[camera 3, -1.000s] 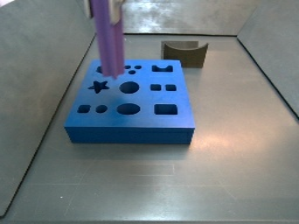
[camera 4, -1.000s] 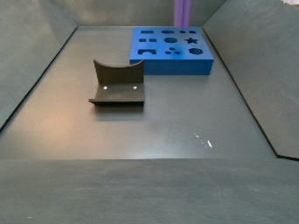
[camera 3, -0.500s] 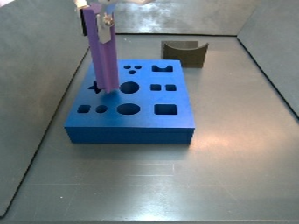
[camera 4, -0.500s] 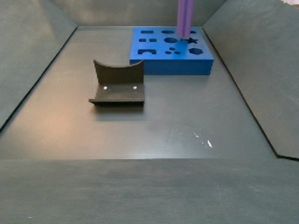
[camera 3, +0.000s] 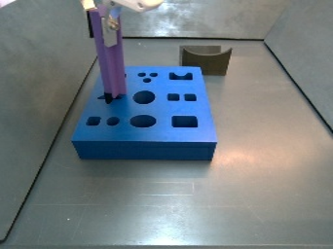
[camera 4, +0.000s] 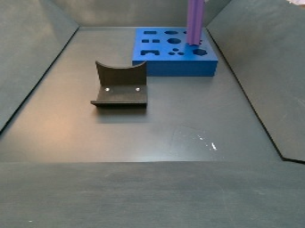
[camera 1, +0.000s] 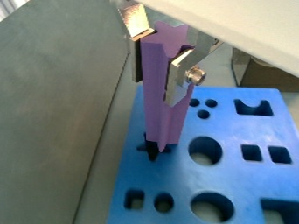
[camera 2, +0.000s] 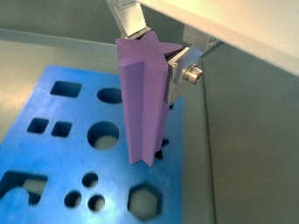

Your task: Insert the star object.

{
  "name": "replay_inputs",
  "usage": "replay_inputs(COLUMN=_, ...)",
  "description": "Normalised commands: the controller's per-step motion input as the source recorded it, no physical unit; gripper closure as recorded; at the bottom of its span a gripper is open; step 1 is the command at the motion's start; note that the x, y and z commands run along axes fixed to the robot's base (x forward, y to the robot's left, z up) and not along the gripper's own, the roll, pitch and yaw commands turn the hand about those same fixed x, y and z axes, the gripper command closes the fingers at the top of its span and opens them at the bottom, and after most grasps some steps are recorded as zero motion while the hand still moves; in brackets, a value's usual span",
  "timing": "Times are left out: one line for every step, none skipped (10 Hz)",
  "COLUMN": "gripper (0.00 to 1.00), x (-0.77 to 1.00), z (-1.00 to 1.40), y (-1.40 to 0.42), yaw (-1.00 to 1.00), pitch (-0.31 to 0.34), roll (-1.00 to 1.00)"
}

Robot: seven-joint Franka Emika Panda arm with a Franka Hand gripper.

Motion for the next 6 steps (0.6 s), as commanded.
replay_inputs(gripper=1.00, x=-0.32, z=-0.07, y=0.00, yaw=-0.17, pitch=-0.123, roll=-0.38)
replay_inputs(gripper=1.00, x=-0.10, z=-0.07, y=-0.05, yaw=-0.11, pitch=-0.111, roll=-0.38)
replay_inputs(gripper=1.00, x=0.00, z=-0.11, y=-0.06, yaw=-0.08, pitch=-0.106, roll=-0.38)
replay_inputs(gripper=1.00, x=0.00, z=-0.23, y=-0.07, yaw=-0.05, pitch=-0.077, roll=-0.31)
replay_inputs(gripper=1.00, x=0.15, z=-0.35, y=-0.01, yaw=-0.02, pitch=0.000, roll=-0.15)
replay_inputs(gripper=1.00, x=0.28, z=-0.50, y=-0.03, yaw=0.00, pitch=0.034, roll=-0.09)
